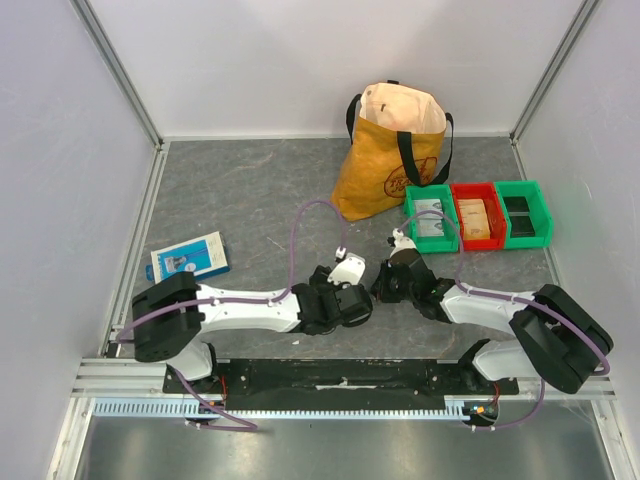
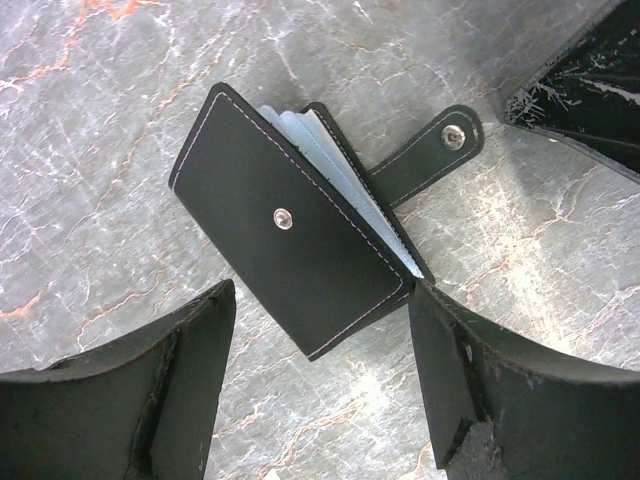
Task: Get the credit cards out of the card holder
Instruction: Open the card holder at the center of the board.
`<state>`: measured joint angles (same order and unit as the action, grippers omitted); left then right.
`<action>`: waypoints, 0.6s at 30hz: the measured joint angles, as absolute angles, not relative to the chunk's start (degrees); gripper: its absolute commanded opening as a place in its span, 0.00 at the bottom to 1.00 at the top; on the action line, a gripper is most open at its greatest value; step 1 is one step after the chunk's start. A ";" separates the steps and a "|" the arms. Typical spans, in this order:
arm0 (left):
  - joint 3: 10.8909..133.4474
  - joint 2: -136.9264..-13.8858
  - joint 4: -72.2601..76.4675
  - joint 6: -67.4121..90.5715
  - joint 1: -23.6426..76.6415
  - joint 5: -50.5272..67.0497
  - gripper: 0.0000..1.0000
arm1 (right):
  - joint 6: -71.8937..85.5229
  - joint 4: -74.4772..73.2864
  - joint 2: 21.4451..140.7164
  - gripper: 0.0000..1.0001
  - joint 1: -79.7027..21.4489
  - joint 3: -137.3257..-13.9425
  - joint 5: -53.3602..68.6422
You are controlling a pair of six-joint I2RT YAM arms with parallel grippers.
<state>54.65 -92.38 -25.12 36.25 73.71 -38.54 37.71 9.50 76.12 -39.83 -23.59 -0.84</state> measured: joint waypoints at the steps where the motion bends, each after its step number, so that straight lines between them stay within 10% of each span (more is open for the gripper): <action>1: 54.15 -91.55 -25.08 36.80 73.69 -38.92 0.74 | 37.71 9.54 76.14 0.00 -39.77 -23.59 -0.80; 11: 47.35 -82.94 -23.38 42.74 73.69 -40.62 0.72 | 37.69 10.22 76.58 0.02 -39.55 -23.59 -0.21; 18: 42.68 -78.00 -19.40 44.21 73.54 -39.92 0.71 | 36.51 8.99 75.29 0.30 -39.53 -23.70 2.09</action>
<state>42.68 -78.00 -19.40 44.21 73.54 -39.92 36.51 8.99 75.29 -39.53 -23.70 2.09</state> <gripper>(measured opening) 0.713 0.206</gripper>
